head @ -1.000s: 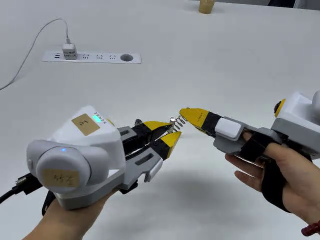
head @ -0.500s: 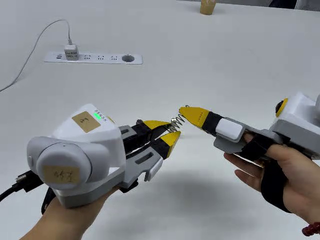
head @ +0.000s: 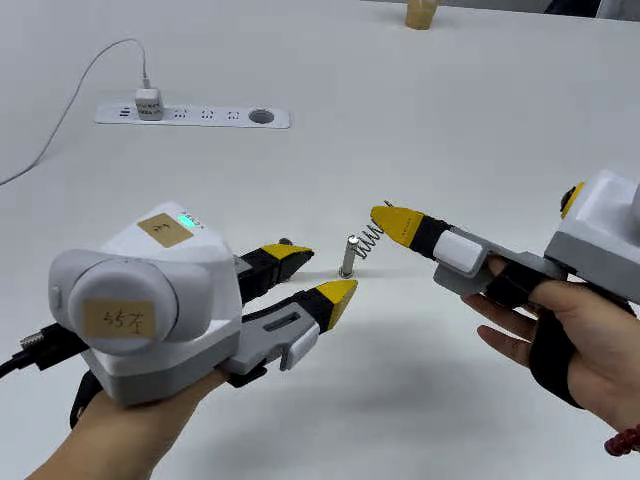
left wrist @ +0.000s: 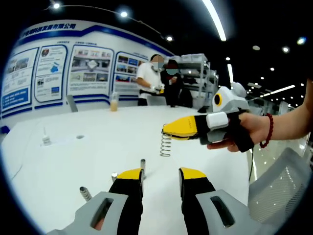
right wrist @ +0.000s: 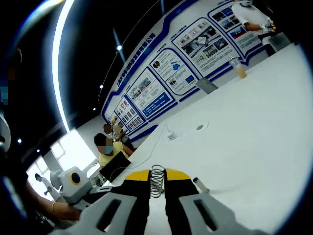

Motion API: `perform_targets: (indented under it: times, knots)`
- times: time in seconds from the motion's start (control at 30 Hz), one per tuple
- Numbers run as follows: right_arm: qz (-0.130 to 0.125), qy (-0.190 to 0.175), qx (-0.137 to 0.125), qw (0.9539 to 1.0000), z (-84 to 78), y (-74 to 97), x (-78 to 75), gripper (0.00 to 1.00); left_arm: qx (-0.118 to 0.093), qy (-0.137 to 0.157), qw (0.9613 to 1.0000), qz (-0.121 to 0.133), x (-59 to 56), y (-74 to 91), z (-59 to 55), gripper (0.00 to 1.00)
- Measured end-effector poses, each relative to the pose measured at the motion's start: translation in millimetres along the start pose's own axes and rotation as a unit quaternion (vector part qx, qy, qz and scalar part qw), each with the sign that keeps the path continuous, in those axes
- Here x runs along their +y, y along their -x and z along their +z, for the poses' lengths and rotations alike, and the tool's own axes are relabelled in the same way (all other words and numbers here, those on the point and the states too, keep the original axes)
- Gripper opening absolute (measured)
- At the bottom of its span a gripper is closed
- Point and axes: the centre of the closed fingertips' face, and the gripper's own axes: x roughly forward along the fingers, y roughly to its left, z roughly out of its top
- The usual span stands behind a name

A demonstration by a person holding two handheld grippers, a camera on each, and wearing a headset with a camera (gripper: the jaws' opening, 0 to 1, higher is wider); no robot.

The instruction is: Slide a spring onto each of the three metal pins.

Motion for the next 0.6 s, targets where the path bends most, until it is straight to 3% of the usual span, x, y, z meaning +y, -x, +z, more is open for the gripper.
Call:
perform_targets:
  times: [0.23, 0.37, 0.6]
  knots:
    - [-0.015, 0.057, 0.015, 0.9982, -1.3, -8.5, -6.5, 0.11, 0.020, -0.018, 0.9995, 0.014, 5.5, 8.8, -7.9, 0.38]
    - [-0.022, 0.069, 0.021, 0.9972, -1.5, -14.7, -9.0, 0.11, 0.026, -0.025, 0.9992, 0.019, 8.1, 15.2, -10.7, 0.43]
    - [-0.043, 0.122, 0.033, 0.9911, -1.1, -24.4, -19.3, 0.11, 0.029, -0.026, 0.9985, 0.038, 19.0, 27.8, -13.5, 0.54]
